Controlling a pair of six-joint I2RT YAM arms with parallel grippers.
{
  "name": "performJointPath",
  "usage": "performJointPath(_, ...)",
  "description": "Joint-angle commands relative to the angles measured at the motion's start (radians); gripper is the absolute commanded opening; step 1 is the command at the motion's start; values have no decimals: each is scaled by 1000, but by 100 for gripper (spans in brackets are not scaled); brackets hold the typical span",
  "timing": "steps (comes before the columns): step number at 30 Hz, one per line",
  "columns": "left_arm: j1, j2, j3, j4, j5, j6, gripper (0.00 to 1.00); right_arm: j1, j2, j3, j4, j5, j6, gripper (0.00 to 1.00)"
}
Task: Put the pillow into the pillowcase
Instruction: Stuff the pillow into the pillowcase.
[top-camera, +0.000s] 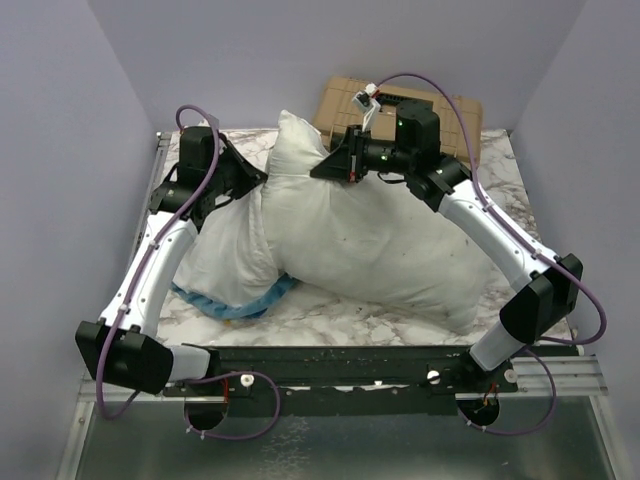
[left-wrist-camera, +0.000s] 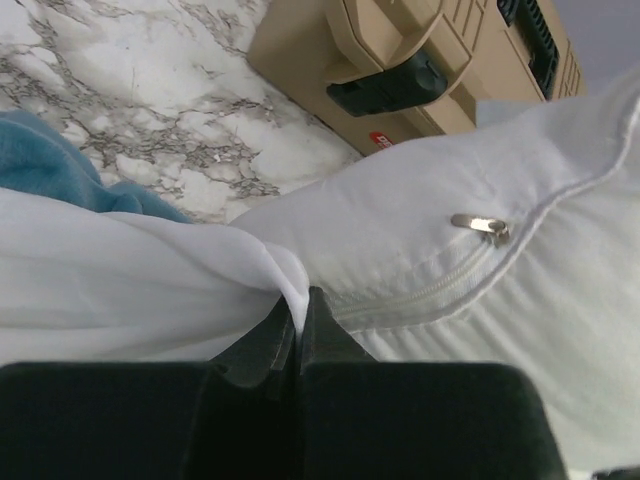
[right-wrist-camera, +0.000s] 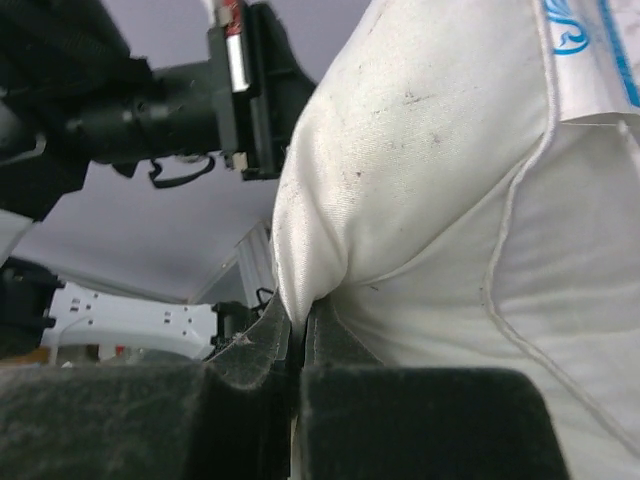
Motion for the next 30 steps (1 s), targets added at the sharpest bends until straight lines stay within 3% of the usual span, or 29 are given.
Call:
performJointPath(1, -25, 72, 75, 102, -15, -98, 0, 9, 6, -50, 136, -227, 49, 0)
performJointPath(7, -73, 127, 184, 157, -38, -127, 0, 23, 79, -106, 191, -386, 97, 0)
performJointPath(13, -75, 73, 188, 233, -90, -134, 0, 66, 146, -68, 261, -544, 130, 0)
performJointPath(22, -78, 29, 217, 382, -43, -42, 0, 119, 284, 143, -165, -658, -132, 0)
performJointPath(30, -151, 40, 231, 429, 115, -39, 0, 128, 356, 205, -193, -587, -102, 0)
